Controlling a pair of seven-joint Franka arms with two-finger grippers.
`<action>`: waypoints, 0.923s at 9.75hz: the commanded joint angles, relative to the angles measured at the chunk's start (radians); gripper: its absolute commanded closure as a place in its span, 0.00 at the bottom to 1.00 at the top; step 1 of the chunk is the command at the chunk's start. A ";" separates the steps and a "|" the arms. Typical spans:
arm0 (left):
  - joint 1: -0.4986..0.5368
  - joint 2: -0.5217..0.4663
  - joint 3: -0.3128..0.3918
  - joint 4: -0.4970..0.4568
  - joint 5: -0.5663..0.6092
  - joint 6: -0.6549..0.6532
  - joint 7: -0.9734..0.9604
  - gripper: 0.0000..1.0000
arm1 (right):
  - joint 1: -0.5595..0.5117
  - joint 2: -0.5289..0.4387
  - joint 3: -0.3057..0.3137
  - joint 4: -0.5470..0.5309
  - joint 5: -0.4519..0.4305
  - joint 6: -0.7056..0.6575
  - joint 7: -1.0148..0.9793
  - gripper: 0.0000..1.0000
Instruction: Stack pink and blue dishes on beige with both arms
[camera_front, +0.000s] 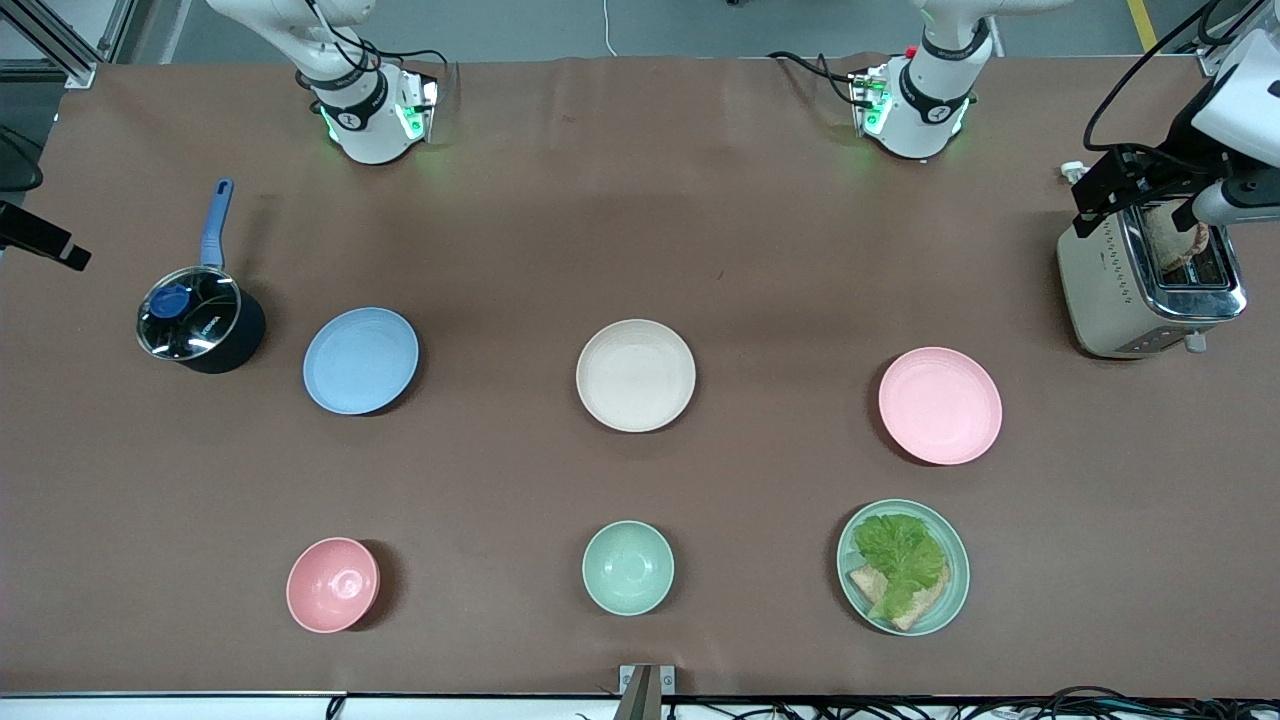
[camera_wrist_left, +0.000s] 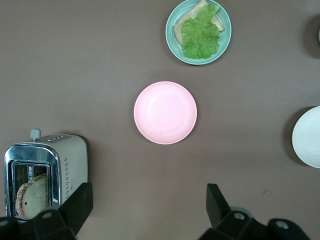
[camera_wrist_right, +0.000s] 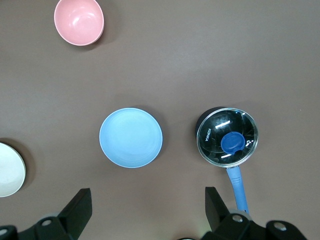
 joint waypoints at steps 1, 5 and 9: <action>0.004 0.026 0.003 0.004 -0.028 -0.027 0.012 0.00 | 0.001 -0.027 -0.002 -0.029 0.012 0.002 0.016 0.00; 0.068 0.166 0.004 -0.002 -0.028 0.022 0.021 0.00 | 0.009 -0.021 0.001 -0.024 0.029 0.002 -0.042 0.00; 0.118 0.245 0.004 -0.302 -0.027 0.422 0.065 0.00 | 0.017 0.140 0.000 -0.111 0.158 0.147 -0.235 0.00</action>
